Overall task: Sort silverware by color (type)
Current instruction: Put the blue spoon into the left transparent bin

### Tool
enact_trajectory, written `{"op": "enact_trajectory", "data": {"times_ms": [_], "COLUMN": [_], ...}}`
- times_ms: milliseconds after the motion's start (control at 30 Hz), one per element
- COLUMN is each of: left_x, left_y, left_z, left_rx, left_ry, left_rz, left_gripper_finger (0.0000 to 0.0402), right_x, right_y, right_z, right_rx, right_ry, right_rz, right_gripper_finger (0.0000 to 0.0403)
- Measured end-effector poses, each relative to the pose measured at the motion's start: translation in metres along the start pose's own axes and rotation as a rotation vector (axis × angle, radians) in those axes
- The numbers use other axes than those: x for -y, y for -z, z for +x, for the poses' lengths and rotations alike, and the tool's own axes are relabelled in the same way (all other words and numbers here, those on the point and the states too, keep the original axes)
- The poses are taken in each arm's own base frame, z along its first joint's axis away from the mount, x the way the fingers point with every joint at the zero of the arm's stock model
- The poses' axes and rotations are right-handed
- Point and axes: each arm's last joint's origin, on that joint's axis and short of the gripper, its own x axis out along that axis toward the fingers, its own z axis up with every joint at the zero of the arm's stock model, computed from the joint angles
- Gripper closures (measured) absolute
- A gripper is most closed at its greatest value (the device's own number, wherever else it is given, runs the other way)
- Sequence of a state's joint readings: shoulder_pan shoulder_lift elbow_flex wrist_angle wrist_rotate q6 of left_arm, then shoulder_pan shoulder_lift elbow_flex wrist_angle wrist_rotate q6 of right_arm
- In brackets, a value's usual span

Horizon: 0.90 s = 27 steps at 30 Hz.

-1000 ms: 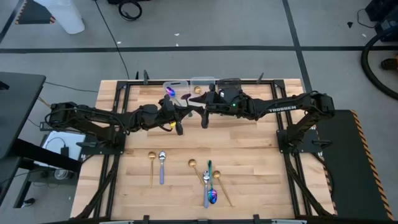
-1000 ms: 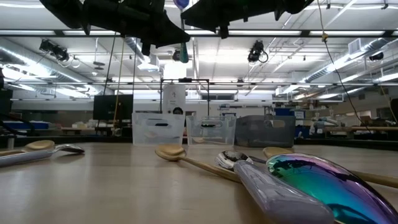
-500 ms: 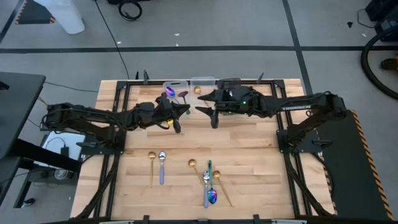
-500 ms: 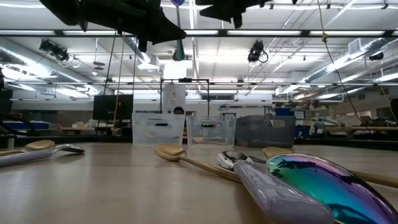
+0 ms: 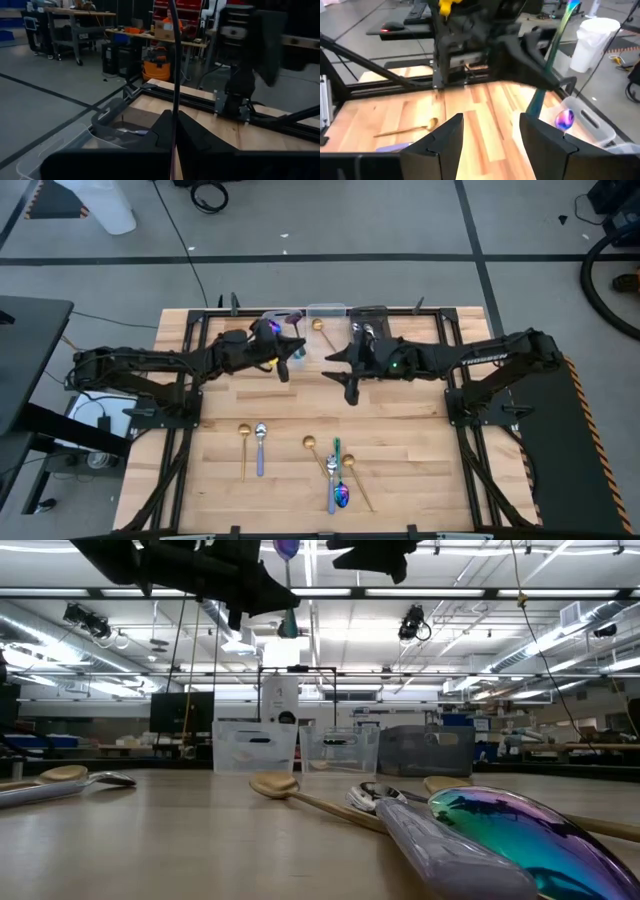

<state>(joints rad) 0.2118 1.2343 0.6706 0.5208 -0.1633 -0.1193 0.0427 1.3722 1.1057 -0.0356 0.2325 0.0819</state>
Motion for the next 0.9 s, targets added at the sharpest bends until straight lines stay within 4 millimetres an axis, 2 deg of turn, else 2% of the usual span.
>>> {"op": "enact_trajectory", "data": {"times_ms": [300, 467, 900], "left_x": [0.002, -0.002, -0.053], "left_y": [-0.031, -0.042, -0.042], "left_z": [0.008, 0.010, 0.011], "left_rx": [-0.073, -0.097, -0.154], "left_ry": [-0.005, -0.027, -0.130], "left_rz": [0.101, 0.127, 0.088], "left_gripper_finger": [0.0387, 0.0387, 0.0387], "right_x": [-0.015, -0.027, -0.047], "right_y": [0.012, 0.019, 0.061], "right_z": [-0.005, -0.010, -0.014], "right_rx": [-0.100, -0.121, -0.145], "right_ry": [0.044, 0.078, 0.134], "right_rz": [-0.002, -0.011, 0.031], "right_gripper_finger": [0.0199, 0.0199, 0.0199]}}
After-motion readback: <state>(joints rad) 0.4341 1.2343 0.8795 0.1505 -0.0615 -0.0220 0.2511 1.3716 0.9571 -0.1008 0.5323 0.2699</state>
